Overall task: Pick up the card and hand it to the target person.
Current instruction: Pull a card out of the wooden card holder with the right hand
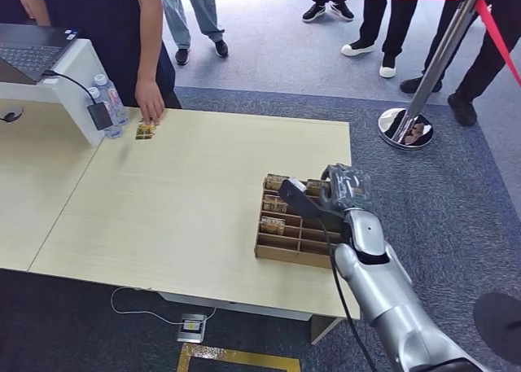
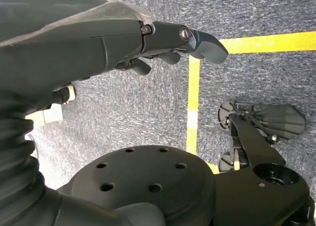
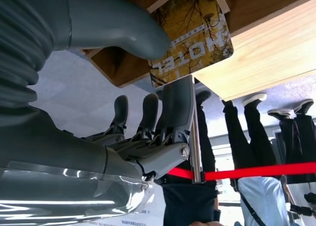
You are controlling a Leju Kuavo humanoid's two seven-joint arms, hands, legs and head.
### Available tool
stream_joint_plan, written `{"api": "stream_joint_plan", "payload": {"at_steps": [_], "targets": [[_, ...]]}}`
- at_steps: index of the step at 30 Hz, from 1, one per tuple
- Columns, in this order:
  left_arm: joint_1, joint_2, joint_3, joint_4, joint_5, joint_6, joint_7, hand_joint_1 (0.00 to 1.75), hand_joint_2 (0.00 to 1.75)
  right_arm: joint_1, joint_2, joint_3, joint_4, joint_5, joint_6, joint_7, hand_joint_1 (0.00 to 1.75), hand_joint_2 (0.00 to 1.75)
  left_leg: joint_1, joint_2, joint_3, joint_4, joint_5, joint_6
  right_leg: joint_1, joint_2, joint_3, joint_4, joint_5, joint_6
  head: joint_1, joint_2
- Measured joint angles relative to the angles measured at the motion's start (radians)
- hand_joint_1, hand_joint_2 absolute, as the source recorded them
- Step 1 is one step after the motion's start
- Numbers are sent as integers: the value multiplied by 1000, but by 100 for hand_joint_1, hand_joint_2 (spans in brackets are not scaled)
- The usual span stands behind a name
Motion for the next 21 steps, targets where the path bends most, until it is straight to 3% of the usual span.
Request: {"api": "stream_joint_plan", "payload": {"at_steps": [7,21], "targets": [[0,0,0,0,3,5,1,0,175,-5,11,-10,8,21,-3,-9,115,175,0,0,0,0,0,0,0,0,0,0,0,0,0,0],[1,0,0,0,12,9,0,0,175,3,25,-25,-21,58,-6,-26,127,175,0,0,0,0,0,0,0,0,0,0,0,0,0,0]]}}
